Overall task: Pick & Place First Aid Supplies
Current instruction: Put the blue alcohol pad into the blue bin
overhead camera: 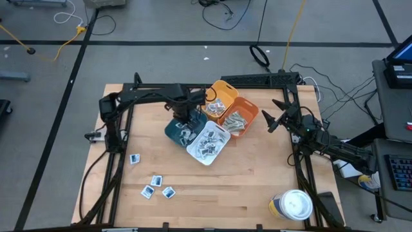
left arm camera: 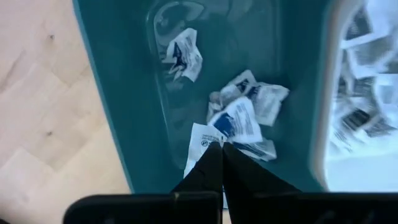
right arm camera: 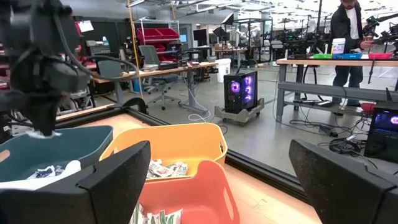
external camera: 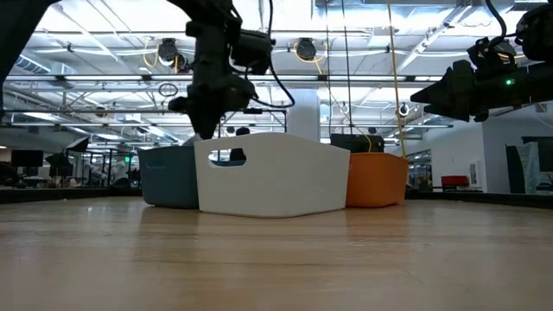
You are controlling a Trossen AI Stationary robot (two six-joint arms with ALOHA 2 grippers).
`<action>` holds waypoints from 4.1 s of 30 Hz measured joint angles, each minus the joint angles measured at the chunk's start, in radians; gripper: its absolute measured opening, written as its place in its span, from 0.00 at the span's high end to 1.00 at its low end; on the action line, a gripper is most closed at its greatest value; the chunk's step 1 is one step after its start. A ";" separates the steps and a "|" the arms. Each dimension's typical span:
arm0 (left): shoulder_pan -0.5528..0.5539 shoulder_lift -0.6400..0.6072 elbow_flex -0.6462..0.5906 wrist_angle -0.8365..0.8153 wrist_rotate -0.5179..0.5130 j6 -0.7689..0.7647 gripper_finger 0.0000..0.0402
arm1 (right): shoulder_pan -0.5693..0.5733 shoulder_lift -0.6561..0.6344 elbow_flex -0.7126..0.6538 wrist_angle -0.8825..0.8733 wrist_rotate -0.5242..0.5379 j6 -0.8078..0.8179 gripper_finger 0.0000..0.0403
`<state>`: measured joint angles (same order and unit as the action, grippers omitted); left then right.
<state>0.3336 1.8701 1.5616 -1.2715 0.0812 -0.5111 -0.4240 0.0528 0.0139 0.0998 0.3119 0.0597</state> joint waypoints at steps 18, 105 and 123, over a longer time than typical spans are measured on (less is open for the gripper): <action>-0.004 0.117 -0.002 0.135 -0.006 -0.010 0.89 | 0.000 0.000 0.000 0.000 0.000 0.000 0.06; -0.904 -0.133 -0.607 0.414 0.096 -0.877 0.72 | 0.000 0.000 0.000 0.000 0.000 0.000 0.06; -0.876 -0.262 -0.609 0.360 0.115 -0.879 0.99 | 0.000 0.000 0.000 0.000 0.000 0.000 0.06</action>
<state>-0.5423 1.6079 0.9524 -0.9115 0.1959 -1.3903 -0.4237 0.0528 0.0143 0.0998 0.3119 0.0601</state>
